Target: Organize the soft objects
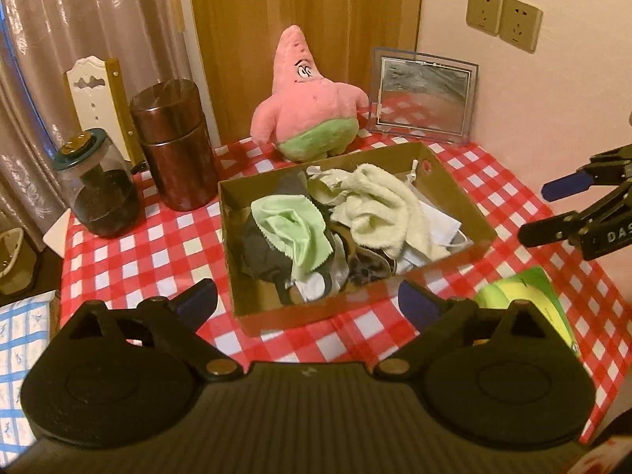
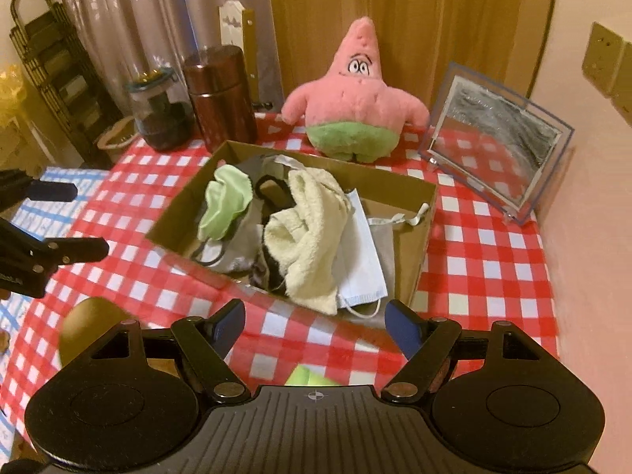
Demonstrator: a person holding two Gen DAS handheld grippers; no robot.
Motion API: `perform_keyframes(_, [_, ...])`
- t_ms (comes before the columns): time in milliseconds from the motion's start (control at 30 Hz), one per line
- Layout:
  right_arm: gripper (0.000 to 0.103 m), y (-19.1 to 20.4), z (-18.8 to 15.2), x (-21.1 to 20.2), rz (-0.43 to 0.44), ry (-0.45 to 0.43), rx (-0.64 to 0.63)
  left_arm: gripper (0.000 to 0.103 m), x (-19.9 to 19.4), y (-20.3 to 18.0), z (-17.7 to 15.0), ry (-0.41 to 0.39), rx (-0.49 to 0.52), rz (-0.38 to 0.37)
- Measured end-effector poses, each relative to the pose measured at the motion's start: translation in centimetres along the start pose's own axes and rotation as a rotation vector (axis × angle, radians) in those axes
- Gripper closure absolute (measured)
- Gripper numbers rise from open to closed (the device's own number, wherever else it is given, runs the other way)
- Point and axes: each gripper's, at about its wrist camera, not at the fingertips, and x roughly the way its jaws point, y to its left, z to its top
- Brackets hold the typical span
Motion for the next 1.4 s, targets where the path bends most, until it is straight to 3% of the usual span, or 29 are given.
perform_keyframes(200, [0.026,0.6,-2.5,-3.5,-0.009,-0.031,0.027,0.006,-3.5,-1.7,-2.1,-0.024,-0.031,0.094])
perform_keyframes(400, [0.026,1.3,-5.4,-7.2,-0.005,-0.079,0.05,0.006,-7.7,-3.5,-4.1,-0.059,-0.105,0.113])
perform_keyframes(800, [0.026,3.8,-10.9,-14.4,0.0,-0.178,0.119,0.006,-14.9,-7.4,-9.3,-0.114,-0.197,0.096])
perform_keyframes(1167, [0.026,6.3,-17.8,-18.4,-0.007,-0.202,0.155,0.006,-19.6,-10.3,-14.2,-0.134,-0.281,0.105])
perform_keyframes(1400, [0.025,7.3,-21.4,-21.2,-0.014,-0.228,0.17,0.006,-22.4,-12.8,-17.4,-0.142,-0.284,0.106])
